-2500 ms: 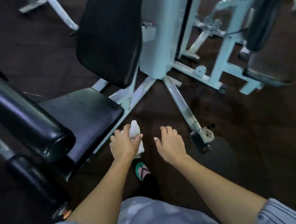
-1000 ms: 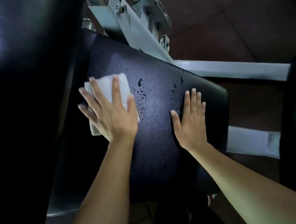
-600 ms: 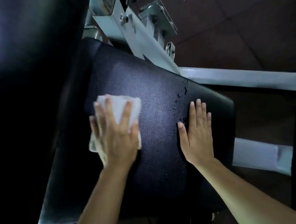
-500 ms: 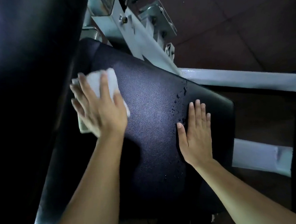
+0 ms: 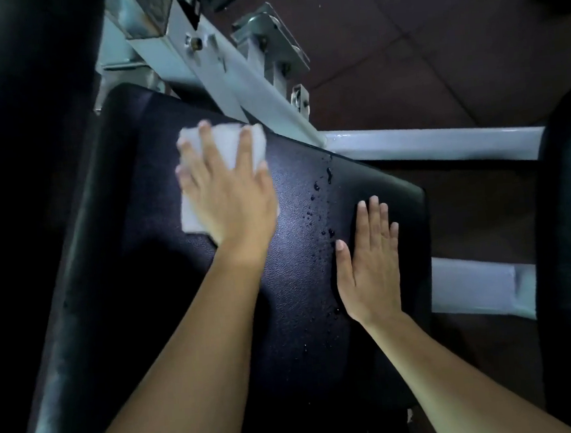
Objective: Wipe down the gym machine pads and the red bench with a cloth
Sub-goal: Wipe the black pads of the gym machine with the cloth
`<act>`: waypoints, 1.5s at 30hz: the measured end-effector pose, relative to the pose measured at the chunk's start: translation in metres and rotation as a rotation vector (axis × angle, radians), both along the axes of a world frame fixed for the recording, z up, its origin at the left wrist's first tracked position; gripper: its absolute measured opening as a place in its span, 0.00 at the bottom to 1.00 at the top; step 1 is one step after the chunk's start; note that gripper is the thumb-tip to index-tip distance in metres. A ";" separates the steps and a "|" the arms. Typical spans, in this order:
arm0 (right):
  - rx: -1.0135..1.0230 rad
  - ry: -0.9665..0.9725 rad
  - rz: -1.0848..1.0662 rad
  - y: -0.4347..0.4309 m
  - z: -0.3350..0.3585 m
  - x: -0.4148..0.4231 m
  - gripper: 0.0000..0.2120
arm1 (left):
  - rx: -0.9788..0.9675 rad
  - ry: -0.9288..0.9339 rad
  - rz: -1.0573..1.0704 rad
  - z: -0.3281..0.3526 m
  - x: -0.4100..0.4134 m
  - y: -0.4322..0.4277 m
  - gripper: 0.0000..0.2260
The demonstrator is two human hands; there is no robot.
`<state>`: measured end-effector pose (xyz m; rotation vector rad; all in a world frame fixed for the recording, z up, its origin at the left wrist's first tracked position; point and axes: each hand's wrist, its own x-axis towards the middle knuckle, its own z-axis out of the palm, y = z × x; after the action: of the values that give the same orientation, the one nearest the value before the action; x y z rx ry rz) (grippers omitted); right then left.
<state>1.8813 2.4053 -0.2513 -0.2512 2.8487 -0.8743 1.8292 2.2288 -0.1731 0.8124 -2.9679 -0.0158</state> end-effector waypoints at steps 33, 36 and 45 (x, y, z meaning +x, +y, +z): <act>-0.019 -0.107 -0.168 0.013 0.001 0.051 0.31 | 0.041 -0.014 -0.352 -0.009 0.097 0.008 0.20; -0.045 -0.102 -0.169 0.009 0.002 0.054 0.32 | -0.001 0.014 -0.110 -0.004 0.061 0.001 0.20; -0.047 -0.057 -0.007 -0.002 0.011 0.105 0.32 | -0.018 0.005 -0.250 0.007 0.194 -0.001 0.21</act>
<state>1.9863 2.4035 -0.2402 -0.2179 2.7808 -0.9358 2.0236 2.2275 -0.1662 0.4337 -3.0385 -0.0037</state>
